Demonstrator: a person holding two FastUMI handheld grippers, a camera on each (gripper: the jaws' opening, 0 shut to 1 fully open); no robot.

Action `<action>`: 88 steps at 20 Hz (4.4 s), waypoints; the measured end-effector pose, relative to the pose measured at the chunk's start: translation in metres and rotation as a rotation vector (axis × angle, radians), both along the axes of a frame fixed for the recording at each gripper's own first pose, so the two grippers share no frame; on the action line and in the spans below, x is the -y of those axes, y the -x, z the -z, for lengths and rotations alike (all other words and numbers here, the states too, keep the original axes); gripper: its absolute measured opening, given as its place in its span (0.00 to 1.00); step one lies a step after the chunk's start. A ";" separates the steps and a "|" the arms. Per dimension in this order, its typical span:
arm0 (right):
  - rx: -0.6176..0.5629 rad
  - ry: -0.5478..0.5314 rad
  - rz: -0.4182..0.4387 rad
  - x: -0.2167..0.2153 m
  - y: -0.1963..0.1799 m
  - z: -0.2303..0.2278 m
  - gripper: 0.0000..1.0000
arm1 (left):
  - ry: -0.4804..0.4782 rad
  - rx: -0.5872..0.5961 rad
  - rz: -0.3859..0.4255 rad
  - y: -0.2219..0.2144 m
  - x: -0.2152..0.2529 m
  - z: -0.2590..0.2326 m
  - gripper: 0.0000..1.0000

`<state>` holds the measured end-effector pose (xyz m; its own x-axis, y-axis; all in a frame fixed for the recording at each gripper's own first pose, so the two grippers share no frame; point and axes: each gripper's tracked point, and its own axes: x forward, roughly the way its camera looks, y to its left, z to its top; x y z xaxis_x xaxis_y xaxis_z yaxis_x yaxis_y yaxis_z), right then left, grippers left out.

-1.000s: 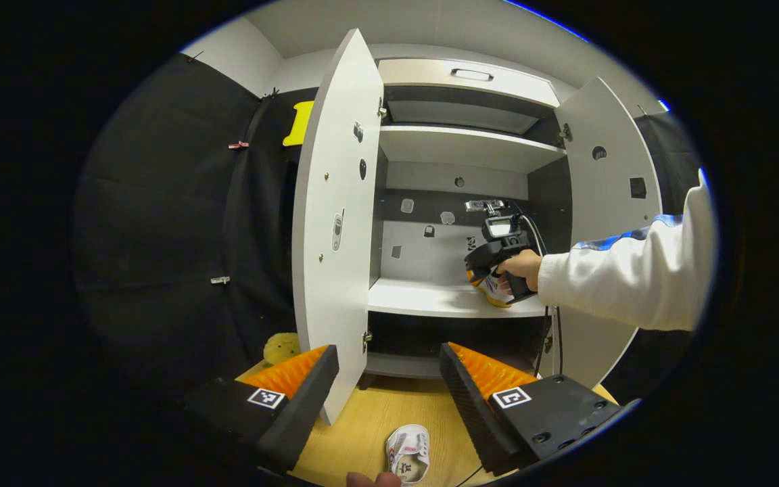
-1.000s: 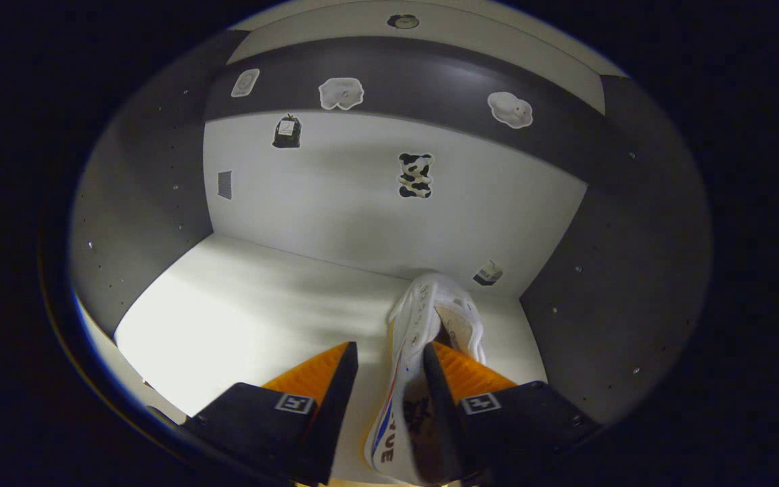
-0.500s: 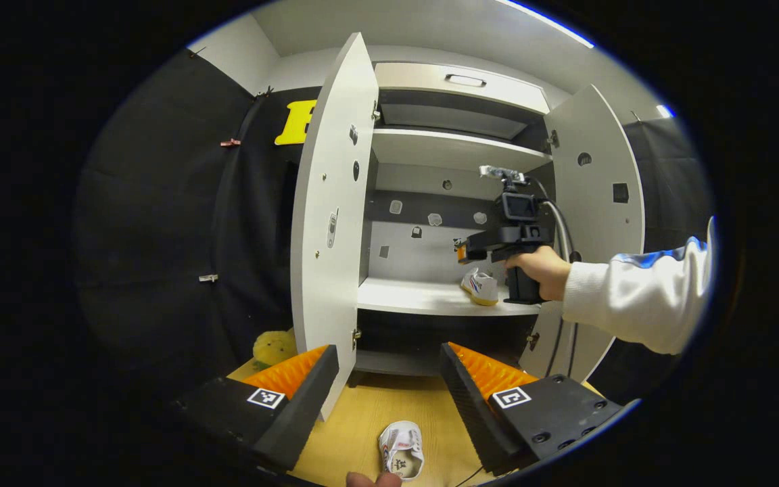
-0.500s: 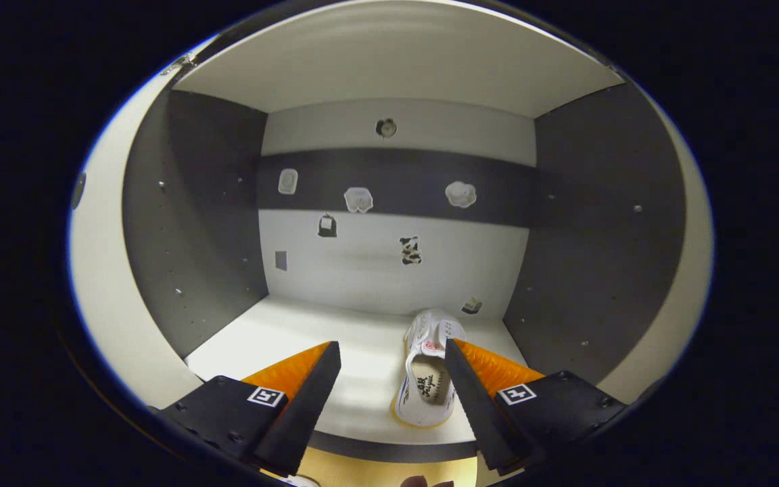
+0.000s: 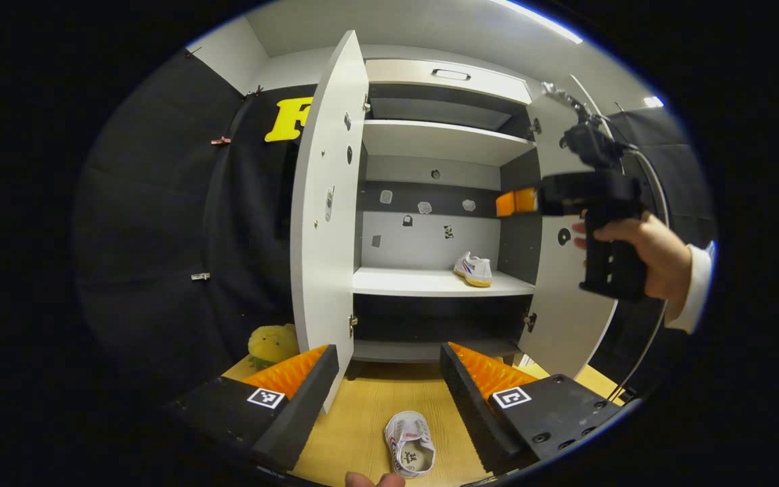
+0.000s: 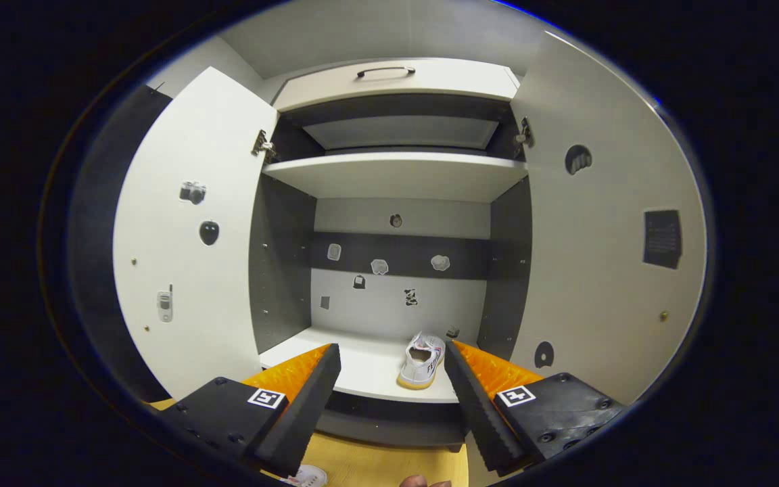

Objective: Grab one shoe with the right hand and put it into the shoe cabinet, grab the other shoe with the left hand and put it into the shoe cabinet; then close the right door with the right hand and the left door with the left hand.

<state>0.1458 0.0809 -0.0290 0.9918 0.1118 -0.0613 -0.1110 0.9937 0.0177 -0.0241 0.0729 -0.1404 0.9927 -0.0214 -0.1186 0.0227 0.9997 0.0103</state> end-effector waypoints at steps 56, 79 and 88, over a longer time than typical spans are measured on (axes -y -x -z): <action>0.010 -0.078 0.319 0.289 0.127 -0.031 0.98 | 0.110 -0.347 -0.079 -0.222 0.050 -0.034 0.05; -0.028 -0.028 0.275 0.342 0.062 0.014 0.98 | -0.115 -0.429 -0.266 -0.492 0.027 -0.017 0.05; -0.031 -0.043 0.279 0.343 0.070 0.015 0.98 | -0.204 -0.435 -0.213 -0.477 0.040 -0.024 0.24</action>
<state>0.0760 -0.2619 -0.0439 0.9824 -0.1619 -0.0934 0.1678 0.9840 0.0594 0.4532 0.0332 -0.1166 0.8306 0.2417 -0.5017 -0.1350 0.9614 0.2396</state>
